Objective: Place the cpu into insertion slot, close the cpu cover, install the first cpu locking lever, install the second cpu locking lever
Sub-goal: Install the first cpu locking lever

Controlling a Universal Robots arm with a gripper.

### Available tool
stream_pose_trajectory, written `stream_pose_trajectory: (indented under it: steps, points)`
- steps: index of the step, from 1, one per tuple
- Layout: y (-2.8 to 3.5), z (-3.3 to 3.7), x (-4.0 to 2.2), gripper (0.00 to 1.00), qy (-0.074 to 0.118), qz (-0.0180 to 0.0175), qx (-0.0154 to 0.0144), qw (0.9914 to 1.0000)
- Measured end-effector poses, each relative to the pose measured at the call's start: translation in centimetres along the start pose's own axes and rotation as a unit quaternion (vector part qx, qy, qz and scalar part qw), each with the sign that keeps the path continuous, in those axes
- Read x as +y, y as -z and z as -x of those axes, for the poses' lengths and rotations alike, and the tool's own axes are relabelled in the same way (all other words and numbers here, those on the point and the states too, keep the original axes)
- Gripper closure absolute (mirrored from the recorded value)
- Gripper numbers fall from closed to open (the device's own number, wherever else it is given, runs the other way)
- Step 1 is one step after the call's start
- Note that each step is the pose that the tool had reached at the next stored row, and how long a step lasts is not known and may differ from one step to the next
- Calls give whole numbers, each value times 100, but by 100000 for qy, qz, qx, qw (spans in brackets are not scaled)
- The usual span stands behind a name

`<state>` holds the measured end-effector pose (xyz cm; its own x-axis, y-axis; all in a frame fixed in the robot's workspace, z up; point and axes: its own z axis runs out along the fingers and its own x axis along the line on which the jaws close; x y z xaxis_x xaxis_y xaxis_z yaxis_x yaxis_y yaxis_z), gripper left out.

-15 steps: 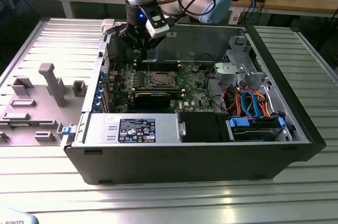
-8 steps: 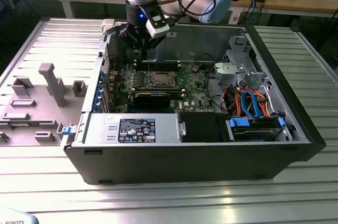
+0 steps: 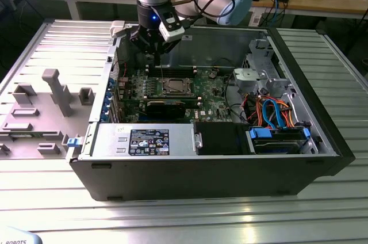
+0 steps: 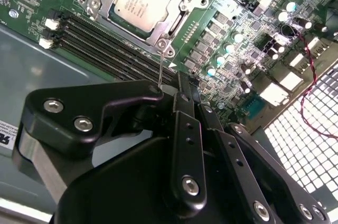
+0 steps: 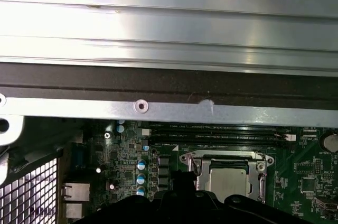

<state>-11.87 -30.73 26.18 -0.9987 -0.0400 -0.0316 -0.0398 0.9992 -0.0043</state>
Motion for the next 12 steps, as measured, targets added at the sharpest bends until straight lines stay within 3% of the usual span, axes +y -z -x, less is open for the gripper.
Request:
stream_pose_trajectory:
  steps: [6, 12]
  points:
    - [-44, 58, -2, 89, 15, -570, -63, 99998]
    - [-48, 50, -24, 89, 24, -589, -83, 99998]
